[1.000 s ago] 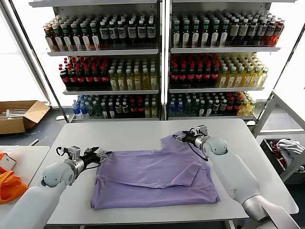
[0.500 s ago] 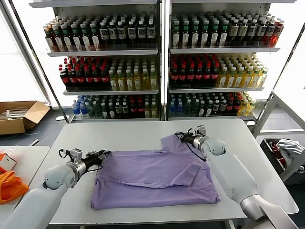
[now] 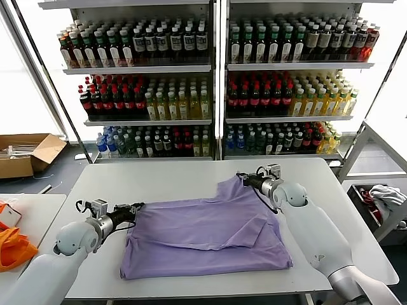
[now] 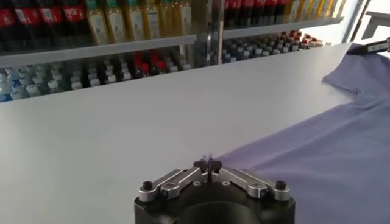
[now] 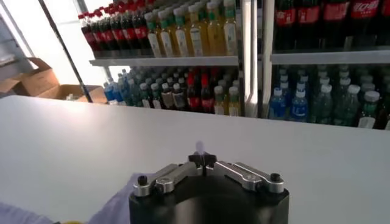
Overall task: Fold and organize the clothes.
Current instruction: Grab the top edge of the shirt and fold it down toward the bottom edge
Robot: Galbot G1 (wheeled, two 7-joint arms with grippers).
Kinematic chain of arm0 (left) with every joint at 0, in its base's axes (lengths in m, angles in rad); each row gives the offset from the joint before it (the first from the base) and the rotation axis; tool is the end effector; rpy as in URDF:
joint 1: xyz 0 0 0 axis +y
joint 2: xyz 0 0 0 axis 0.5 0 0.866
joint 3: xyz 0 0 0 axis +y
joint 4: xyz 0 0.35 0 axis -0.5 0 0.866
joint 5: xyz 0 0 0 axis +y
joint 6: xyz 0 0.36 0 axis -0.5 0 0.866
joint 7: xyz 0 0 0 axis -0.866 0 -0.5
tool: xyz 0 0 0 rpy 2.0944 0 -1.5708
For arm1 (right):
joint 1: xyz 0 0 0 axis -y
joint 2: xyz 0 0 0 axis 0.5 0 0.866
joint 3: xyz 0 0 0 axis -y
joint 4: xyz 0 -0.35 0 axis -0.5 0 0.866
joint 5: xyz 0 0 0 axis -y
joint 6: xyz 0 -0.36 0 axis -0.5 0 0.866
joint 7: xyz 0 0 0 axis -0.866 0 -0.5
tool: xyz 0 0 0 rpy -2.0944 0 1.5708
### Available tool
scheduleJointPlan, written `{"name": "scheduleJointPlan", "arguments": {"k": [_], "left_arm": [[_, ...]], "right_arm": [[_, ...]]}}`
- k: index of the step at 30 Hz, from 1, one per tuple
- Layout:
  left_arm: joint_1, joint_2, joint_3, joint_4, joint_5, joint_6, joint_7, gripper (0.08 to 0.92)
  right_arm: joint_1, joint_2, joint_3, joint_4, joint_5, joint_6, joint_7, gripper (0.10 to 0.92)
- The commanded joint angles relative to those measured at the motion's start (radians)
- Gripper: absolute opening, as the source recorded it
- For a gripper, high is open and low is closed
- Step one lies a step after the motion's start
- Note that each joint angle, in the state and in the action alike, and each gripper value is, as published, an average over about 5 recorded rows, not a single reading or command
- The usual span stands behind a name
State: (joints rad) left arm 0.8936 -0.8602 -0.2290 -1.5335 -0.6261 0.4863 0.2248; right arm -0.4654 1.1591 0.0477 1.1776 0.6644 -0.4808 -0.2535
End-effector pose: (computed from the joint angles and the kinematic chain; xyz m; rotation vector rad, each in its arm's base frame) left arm 0.3928 0.1579 -0.2869 -0.5143 -2.5315 -0.1194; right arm 0.5262 -0.0556 -0.2621 0.6766 -2.5888 -0.1163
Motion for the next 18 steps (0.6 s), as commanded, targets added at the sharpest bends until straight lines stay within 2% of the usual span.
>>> {"name": "scheduleJointPlan", "arguments": {"k": [1, 9, 18], "left_arm": [[0.093, 0.025, -0.093, -0.215, -0.026, -0.003, -0.008, 0.086], [0.229, 0.060, -0.205, -0.367, -0.029, -0.003, -0.021, 0.085], [0.382, 0.082, -0.306, -0.476, -0.031, 0.010, -0.048, 0.085]], "right_arm": [[-0.091, -0.066, 0.058, 0.225, 0.107, -0.023, 0.021, 0.106], [-0.278, -0.190, 0.147, 0.464, 0.189, -0.044, 0.038, 0.106], [-0.538, -0.302, 0.284, 0.690, 0.257, -0.044, 0.040, 0.106]]}}
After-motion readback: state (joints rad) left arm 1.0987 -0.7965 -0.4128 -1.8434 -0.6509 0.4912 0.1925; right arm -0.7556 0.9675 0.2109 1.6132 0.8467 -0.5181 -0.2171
